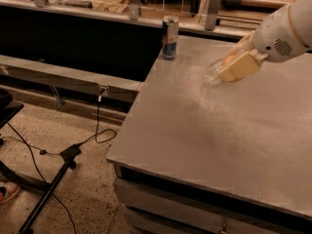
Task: Move orange near water bottle
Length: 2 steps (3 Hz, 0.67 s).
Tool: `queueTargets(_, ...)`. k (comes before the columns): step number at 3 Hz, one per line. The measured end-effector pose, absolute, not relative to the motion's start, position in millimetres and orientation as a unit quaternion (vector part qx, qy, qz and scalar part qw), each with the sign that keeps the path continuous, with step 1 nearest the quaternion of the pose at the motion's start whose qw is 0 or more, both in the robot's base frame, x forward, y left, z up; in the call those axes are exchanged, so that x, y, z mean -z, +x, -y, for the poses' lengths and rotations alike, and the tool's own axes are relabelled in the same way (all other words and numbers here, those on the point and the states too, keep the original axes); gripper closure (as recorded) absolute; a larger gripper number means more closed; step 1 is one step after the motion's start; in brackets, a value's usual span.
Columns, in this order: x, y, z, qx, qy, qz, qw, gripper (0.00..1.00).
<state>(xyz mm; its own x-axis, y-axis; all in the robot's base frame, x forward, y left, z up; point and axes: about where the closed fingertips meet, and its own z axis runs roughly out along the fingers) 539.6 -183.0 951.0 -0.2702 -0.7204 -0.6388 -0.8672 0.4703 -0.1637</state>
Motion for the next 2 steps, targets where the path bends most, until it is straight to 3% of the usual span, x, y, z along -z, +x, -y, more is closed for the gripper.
queueTargets(2,-923,621,213,-0.088,-0.452,-0.815,0.351,1.0)
